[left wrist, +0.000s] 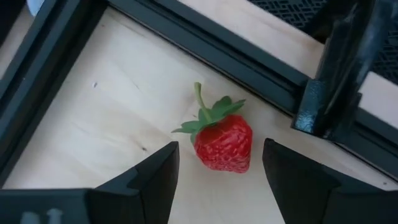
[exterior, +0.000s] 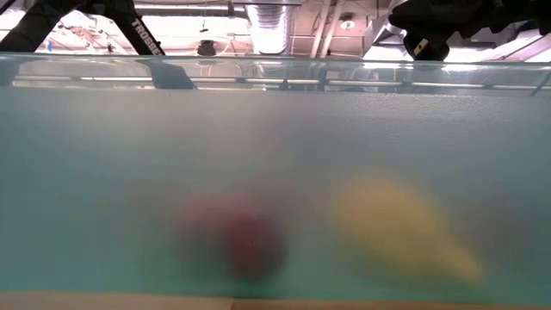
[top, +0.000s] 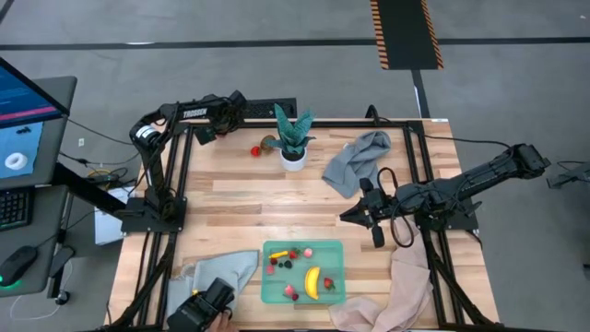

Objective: Pick and placing Produce into tupperware
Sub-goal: Put the red strawberry into the green bin

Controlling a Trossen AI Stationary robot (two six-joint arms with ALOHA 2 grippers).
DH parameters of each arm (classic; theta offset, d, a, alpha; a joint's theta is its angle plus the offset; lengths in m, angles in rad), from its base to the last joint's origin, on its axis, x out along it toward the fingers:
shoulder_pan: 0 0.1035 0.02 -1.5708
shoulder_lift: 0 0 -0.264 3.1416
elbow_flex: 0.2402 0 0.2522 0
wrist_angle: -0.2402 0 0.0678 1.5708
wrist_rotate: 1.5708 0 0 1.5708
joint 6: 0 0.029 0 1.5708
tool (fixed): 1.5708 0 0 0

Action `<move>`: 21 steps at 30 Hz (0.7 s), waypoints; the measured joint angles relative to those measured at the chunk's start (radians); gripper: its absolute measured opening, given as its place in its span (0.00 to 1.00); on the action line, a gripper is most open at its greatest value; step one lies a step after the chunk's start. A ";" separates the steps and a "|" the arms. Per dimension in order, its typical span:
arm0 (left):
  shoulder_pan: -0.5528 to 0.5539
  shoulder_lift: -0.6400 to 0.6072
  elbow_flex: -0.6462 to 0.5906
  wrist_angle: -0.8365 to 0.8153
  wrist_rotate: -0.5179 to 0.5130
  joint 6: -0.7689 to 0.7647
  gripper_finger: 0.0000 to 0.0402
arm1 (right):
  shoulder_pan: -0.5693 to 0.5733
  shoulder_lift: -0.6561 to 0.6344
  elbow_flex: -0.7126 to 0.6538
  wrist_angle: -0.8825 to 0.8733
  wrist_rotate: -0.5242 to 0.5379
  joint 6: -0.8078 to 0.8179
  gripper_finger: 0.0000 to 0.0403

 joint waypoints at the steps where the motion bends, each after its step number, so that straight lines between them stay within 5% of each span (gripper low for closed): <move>1: 0.002 0.000 -0.008 0.011 0.002 0.000 0.54 | 0.000 0.000 0.000 0.000 0.000 0.000 0.15; 11: 0.019 0.000 -0.047 0.090 0.040 0.000 0.33 | 0.000 0.000 0.000 0.000 0.000 0.000 0.15; 21: 0.002 -0.022 -0.049 0.083 0.039 -0.003 0.33 | 0.000 0.000 0.000 0.000 0.000 0.000 0.15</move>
